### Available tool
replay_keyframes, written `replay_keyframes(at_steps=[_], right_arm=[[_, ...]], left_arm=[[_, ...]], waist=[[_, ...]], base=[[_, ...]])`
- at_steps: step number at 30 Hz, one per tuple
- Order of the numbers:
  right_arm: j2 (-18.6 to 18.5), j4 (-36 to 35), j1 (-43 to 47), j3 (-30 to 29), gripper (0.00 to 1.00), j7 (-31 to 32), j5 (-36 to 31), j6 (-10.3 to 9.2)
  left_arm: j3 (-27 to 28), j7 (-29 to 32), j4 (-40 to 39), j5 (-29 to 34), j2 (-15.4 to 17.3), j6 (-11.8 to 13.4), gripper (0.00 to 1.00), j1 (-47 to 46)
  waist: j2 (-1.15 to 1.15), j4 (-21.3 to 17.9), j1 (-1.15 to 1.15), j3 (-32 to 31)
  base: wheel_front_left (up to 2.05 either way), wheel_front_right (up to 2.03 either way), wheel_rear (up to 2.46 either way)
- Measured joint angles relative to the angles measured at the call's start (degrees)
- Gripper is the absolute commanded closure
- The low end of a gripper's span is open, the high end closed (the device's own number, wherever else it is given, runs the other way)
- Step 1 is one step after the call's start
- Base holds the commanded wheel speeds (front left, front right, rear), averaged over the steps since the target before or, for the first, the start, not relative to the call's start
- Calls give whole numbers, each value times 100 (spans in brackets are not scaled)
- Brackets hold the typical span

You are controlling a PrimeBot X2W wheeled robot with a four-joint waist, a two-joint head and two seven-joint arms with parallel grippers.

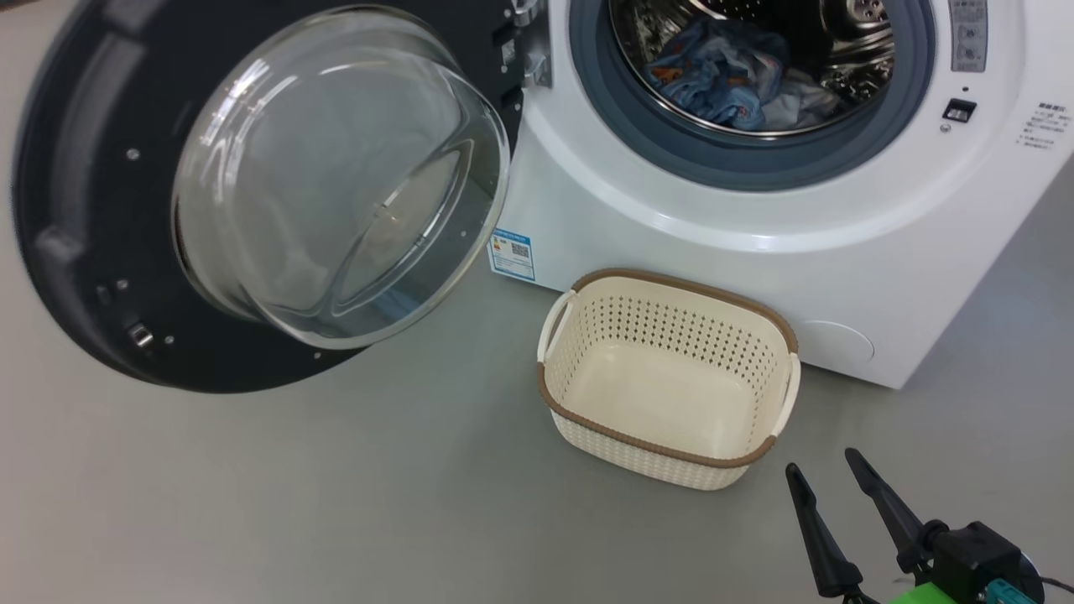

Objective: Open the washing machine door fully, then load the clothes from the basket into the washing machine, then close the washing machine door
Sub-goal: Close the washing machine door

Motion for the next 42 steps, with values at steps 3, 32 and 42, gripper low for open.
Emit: replay_keyframes(at_steps=[3, 32, 42], right_arm=[[-48, -11, -124, 57, 0, 0, 0, 0], [-514, -100, -628, 92, 0, 0, -56, 0], [-635, -113, -716, 49, 0, 0, -57, 0]], left_arm=[[-96, 103, 132, -89, 0, 48, 100, -165], [-186, 850, 1109, -573, 14, -252, 100, -1196], [-188, 927, 1209, -583, 63, -323, 100, -1455]], waist=[[0, -88, 0, 111], [0, -460, 0, 1271], [0, -609, 0, 1611]], base=[[0, 0, 0], [0, 0, 0], [0, 0, 0]])
